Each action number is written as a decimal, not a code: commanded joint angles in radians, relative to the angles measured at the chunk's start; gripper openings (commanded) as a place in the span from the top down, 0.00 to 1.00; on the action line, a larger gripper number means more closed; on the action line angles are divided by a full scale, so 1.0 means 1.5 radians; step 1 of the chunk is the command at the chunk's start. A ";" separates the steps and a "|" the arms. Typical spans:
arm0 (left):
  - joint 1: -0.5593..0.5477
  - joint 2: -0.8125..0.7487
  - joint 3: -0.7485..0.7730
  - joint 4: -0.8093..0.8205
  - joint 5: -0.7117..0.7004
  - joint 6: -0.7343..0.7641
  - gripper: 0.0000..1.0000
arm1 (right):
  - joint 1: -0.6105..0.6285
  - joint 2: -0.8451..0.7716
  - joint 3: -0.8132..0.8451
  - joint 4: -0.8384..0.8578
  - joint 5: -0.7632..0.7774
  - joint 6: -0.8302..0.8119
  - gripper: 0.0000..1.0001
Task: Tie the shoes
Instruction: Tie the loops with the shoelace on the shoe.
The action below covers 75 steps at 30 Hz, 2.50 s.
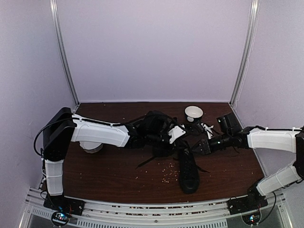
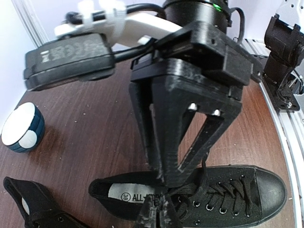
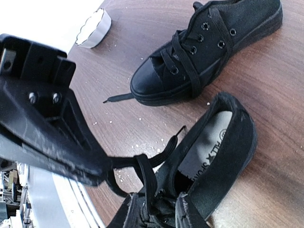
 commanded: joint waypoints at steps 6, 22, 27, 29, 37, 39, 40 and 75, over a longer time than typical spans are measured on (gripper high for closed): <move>0.009 -0.014 -0.027 0.073 -0.010 -0.028 1.00 | 0.016 -0.002 -0.017 0.043 -0.034 0.003 0.72; 0.016 -0.016 -0.043 0.084 -0.009 -0.034 1.00 | 0.034 0.043 -0.007 0.020 -0.017 -0.019 0.82; 0.019 -0.016 -0.046 0.085 -0.001 -0.035 1.00 | 0.034 0.034 -0.005 0.015 0.000 -0.022 0.85; 0.021 -0.017 -0.046 0.086 0.003 -0.037 1.00 | 0.034 0.032 -0.003 0.009 0.003 -0.025 0.88; 0.024 -0.017 -0.057 0.084 0.001 -0.029 1.00 | 0.034 0.011 0.002 -0.020 0.017 -0.038 1.00; 0.025 -0.014 -0.066 0.088 -0.011 -0.018 1.00 | 0.033 -0.002 0.004 -0.032 0.021 -0.042 1.00; 0.027 -0.012 -0.068 0.090 -0.019 -0.010 1.00 | 0.032 -0.008 0.005 -0.036 0.022 -0.043 1.00; -0.001 0.018 -0.070 0.146 0.028 0.437 0.25 | 0.033 0.002 0.014 -0.025 -0.007 -0.021 1.00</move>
